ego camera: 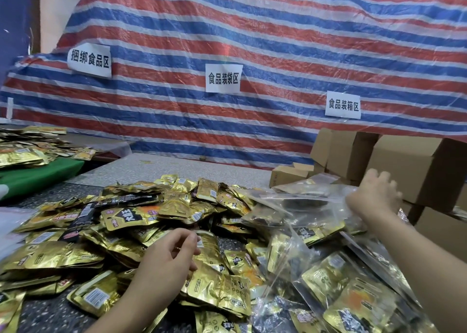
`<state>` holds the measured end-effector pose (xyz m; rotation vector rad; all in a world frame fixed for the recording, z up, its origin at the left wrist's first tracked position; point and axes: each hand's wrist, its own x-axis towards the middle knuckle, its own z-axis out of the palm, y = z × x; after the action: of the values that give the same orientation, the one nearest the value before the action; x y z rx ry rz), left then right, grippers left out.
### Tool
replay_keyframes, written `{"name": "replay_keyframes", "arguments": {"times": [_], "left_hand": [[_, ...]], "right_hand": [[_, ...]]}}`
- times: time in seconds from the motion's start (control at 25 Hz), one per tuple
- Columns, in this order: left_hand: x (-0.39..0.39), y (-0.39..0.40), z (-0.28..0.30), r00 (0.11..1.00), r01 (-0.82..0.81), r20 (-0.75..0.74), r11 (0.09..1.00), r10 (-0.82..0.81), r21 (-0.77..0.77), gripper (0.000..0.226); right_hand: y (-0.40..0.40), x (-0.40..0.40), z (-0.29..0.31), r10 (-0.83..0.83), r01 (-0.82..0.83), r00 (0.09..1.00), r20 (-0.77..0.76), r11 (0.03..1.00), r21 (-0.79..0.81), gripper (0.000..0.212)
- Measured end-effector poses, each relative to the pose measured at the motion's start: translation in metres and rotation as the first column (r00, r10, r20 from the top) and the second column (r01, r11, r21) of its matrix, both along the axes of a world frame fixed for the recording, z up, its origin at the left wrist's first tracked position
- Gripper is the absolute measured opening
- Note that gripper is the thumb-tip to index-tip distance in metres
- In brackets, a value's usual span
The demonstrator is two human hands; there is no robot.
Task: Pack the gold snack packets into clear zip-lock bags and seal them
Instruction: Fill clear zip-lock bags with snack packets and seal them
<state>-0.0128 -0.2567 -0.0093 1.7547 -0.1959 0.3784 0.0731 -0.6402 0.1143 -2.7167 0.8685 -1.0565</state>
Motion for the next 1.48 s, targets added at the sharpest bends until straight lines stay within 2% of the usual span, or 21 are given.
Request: {"name": "replay_keyframes", "arguments": {"times": [0.08,0.2,0.24,0.36,0.44,0.48,0.56,0.64,0.72,0.8,1.04,1.2,1.32,1.48], "left_hand": [[0.0,0.0,0.0,1.0,-0.007,0.004,1.0,0.007,0.006,0.024],[0.0,-0.001,0.0,1.0,-0.01,0.009,1.0,0.01,0.017,0.025],[0.0,-0.001,0.0,1.0,-0.01,0.012,1.0,0.01,0.021,0.025],[-0.002,-0.002,0.0,1.0,-0.016,0.024,0.999,0.015,0.039,0.025],[-0.002,-0.002,0.0,0.999,-0.016,0.03,0.999,0.015,0.048,0.026],[-0.003,-0.002,-0.001,1.0,-0.013,0.029,0.999,0.011,0.049,0.027],[-0.003,-0.001,-0.001,1.0,-0.006,0.022,0.999,0.005,0.046,0.028],[-0.002,-0.001,-0.002,1.0,-0.005,0.019,0.998,0.004,0.058,0.028],[-0.002,-0.001,-0.002,1.0,-0.004,0.021,0.997,0.003,0.08,0.028],[-0.001,-0.001,-0.002,1.0,0.001,0.018,0.996,-0.003,0.085,0.027],[-0.002,-0.002,-0.002,0.999,-0.016,0.041,0.994,0.012,0.106,0.027],[-0.005,-0.002,0.002,0.999,0.002,0.044,0.998,-0.005,0.066,0.027],[-0.006,0.005,0.012,0.998,-0.024,0.054,1.0,0.023,0.02,0.029],[0.006,0.031,0.028,0.992,-0.122,0.053,0.99,0.118,0.066,0.028]], "right_hand": [[0.008,0.0,0.006,0.051,-0.038,0.995,0.081,0.987,-0.154,0.036],[0.032,0.001,0.017,0.251,-0.214,0.96,0.124,0.943,-0.254,0.031],[0.042,0.0,0.021,0.338,-0.308,0.938,0.076,0.915,-0.259,0.032],[0.077,-0.006,0.017,0.51,-0.547,0.837,-0.199,0.783,-0.297,0.038],[0.095,-0.007,0.004,0.535,-0.601,0.799,-0.274,0.712,-0.363,0.041],[0.1,-0.007,0.0,0.525,-0.594,0.804,-0.279,0.707,-0.384,0.043],[0.104,-0.002,-0.006,0.448,-0.533,0.845,-0.293,0.754,-0.383,0.049],[0.099,0.002,-0.01,0.348,-0.461,0.864,-0.363,0.837,-0.295,0.056],[0.092,0.003,-0.017,0.32,-0.428,0.826,-0.464,0.892,-0.148,0.061],[0.09,0.003,-0.03,0.302,-0.407,0.801,-0.516,0.908,-0.1,0.064],[0.097,-0.002,-0.039,0.248,-0.37,0.823,-0.511,0.916,-0.152,0.066],[0.119,-0.011,-0.026,0.29,-0.413,0.847,-0.445,0.887,-0.208,0.065],[0.154,-0.025,-0.017,0.415,-0.498,0.856,-0.308,0.821,-0.279,0.059],[0.199,-0.048,-0.011,0.679,-0.67,0.731,-0.071,0.693,-0.266,0.04]]}}
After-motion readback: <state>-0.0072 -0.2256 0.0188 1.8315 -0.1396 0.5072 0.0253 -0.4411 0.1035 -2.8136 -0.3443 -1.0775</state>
